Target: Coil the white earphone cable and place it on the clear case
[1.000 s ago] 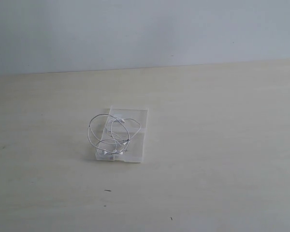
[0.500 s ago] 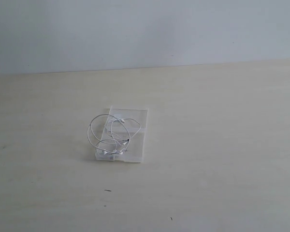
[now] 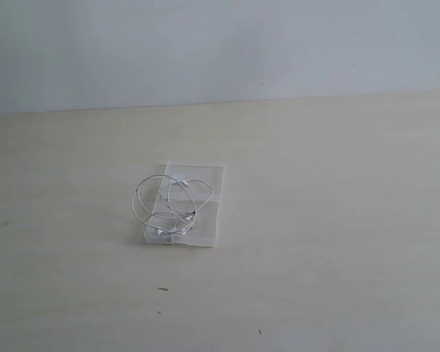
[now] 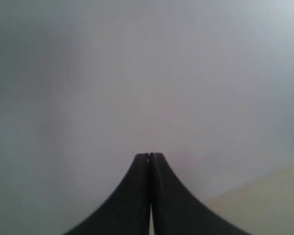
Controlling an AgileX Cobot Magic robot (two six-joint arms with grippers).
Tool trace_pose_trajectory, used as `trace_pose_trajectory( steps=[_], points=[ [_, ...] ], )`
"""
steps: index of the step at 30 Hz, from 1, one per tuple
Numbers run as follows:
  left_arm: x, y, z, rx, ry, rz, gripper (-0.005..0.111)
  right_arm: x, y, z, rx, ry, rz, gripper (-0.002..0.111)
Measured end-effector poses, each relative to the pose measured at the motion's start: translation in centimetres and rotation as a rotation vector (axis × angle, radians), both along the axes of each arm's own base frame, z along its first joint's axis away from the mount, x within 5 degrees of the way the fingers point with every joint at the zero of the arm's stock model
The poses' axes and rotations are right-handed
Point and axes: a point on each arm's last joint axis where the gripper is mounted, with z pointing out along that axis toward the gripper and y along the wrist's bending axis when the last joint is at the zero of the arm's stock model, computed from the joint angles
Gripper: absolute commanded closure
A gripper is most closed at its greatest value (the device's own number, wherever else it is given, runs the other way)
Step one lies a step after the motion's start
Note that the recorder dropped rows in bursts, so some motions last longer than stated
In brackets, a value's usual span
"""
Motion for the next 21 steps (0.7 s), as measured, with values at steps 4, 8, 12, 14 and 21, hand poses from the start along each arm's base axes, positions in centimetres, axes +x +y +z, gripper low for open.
trace_pose_trajectory(
  steps=[4, 8, 12, 14, 21],
  points=[
    [0.3, 1.9, -1.4, 0.170, 0.027, 0.271, 0.107, 0.0, 0.0, 0.0, 0.000, 0.000, 0.000, 0.108],
    [0.8, 2.6, -4.4, 0.131, 0.293, 0.320, 0.107, 0.0, 0.0, 0.0, 0.000, 0.000, 0.000, 0.108],
    [1.0, 2.5, -6.7, 0.053, 0.422, 0.291, 0.107, 0.0, 0.0, 0.0, 0.002, 0.000, 0.000, 0.108],
    [1.0, 2.5, -7.1, 0.035, 0.472, 0.286, 0.107, 0.0, 0.0, 0.0, 0.002, 0.000, 0.000, 0.108],
    [0.9, 2.5, -7.7, -0.033, 0.537, 0.282, 0.107, 0.0, 0.0, 0.0, 0.002, 0.000, 0.000, 0.108]
  ],
)
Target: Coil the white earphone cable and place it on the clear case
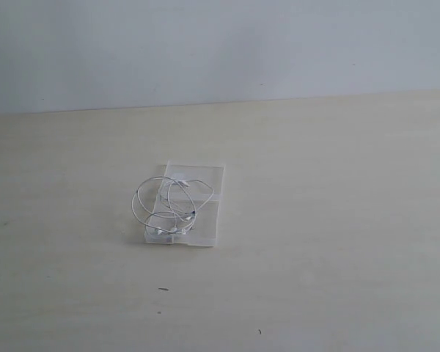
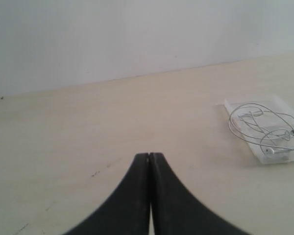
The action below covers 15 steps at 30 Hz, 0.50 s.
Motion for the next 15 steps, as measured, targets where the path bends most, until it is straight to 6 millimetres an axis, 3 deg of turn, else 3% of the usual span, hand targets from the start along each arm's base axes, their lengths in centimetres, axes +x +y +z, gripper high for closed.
trace_pose_trajectory(
  steps=[15],
  points=[
    [-0.18, -0.13, -0.75, -0.084, 0.085, 0.016, 0.107, 0.00, 0.00, 0.00, 0.002, 0.000, 0.000, 0.108]
  ],
)
